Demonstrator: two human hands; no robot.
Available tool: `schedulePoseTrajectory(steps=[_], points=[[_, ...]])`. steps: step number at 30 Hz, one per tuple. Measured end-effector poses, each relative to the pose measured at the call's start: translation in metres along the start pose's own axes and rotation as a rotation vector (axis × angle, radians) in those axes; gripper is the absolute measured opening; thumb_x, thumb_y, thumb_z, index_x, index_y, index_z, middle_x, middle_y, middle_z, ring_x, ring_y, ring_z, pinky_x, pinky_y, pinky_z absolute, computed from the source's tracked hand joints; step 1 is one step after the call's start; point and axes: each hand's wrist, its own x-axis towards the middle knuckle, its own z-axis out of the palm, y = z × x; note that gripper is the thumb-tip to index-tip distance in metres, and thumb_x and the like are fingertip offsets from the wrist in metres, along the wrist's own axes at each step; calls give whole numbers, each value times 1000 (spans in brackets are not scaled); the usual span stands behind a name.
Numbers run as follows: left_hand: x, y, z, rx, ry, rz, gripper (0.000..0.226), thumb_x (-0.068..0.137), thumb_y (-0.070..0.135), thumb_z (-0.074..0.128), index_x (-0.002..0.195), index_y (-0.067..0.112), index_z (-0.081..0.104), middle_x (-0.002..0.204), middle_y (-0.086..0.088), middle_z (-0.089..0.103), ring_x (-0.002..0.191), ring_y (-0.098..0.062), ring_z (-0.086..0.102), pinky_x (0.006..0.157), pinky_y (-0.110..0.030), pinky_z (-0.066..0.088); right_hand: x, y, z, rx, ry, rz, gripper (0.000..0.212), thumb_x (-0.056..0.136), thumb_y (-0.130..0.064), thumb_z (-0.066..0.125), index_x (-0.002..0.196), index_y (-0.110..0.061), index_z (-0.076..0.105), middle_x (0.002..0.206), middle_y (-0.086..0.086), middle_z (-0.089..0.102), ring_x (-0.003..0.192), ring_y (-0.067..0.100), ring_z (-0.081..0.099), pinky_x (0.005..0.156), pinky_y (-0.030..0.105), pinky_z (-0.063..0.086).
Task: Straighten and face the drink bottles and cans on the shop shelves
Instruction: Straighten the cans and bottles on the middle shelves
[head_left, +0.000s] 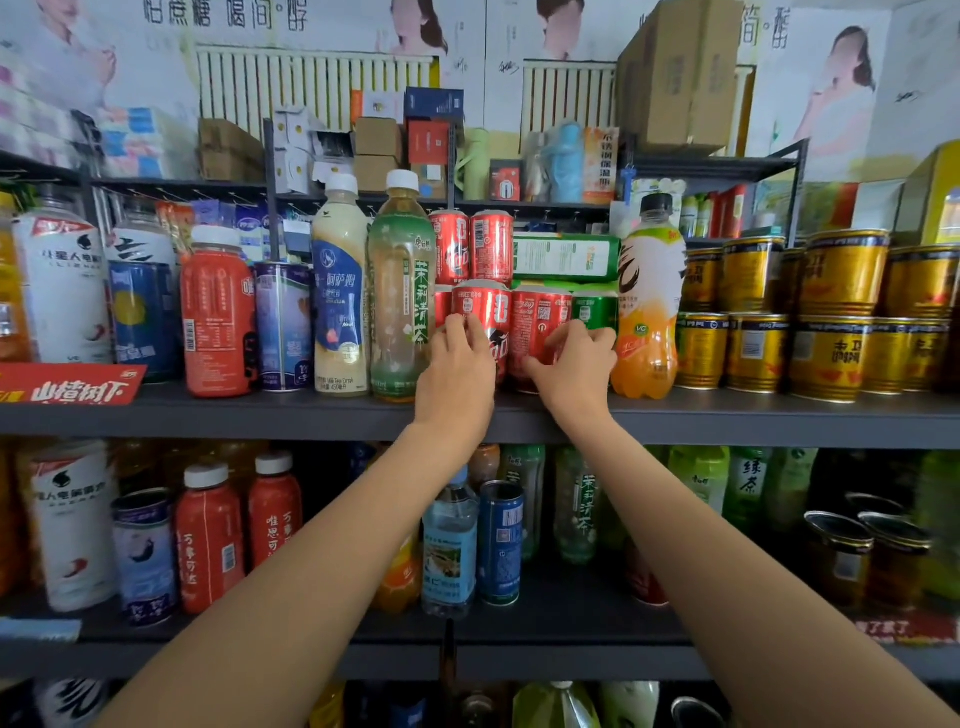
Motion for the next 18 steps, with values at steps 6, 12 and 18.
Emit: schedulePoseTrajectory(steps=[6,12,18], points=[[9,6,2,-57,-49,-95,53,93,8,51,138,0,23,133,-21,33,110,-37,53,81,-35,47,6,3,-3,-119,-52,-44,39,83,-14,68,113,-4,45,132,16,30,116,37,42,95,37,38],[13,1,4,-152,-112,-138,32,93,12,52,121,-2,41,116,-21,56,104,-38,56,79,-40,46,8,10,-13,-198,-78,-146,32,83,-7,64,110,-5,47,129,14,34,107,32,50,89,35,45],[9,10,-3,-176,-191,-192,29,92,16,52,116,1,49,114,-17,58,103,-35,57,79,-40,47,-3,26,-40,-74,-94,-242,17,89,-2,51,106,-6,54,112,7,57,99,19,56,84,29,47]])
